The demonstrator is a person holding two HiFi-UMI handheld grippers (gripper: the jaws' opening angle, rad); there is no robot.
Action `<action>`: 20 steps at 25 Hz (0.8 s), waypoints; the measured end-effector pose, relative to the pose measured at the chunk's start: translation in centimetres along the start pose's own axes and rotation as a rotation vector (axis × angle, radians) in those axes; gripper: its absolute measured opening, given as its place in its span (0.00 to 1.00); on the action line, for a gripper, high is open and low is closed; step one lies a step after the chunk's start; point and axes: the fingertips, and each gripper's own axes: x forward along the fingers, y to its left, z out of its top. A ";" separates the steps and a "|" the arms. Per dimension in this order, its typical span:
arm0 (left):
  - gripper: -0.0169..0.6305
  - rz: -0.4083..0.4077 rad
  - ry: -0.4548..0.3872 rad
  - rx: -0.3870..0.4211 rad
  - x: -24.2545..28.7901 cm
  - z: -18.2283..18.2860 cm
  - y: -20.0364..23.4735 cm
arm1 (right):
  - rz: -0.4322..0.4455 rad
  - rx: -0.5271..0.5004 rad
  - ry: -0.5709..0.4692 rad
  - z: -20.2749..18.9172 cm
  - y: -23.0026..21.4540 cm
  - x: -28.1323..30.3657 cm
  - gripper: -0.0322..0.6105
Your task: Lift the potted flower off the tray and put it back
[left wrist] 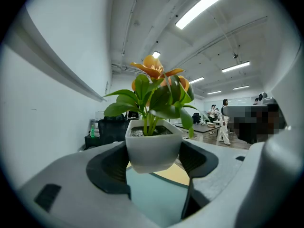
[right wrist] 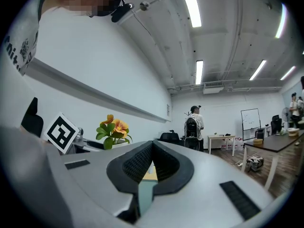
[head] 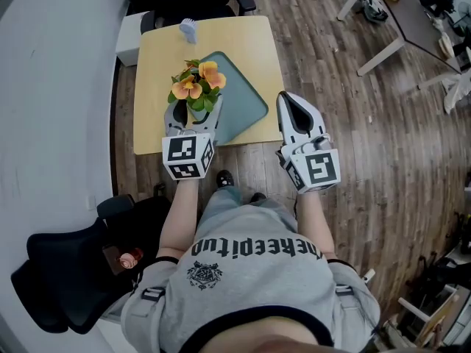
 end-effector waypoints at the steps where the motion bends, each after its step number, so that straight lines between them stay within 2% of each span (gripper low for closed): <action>1: 0.55 -0.004 0.006 0.000 0.4 -0.2 0.2 | -0.003 -0.004 0.004 -0.1 -0.1 0.2 0.05; 12: 0.55 -0.054 0.069 0.021 4.7 -4.0 2.1 | -0.050 -0.004 0.042 -1.5 -0.3 2.7 0.05; 20: 0.55 -0.095 0.148 -0.017 7.5 -7.5 2.7 | -0.080 -0.007 0.073 -2.1 -0.8 3.6 0.05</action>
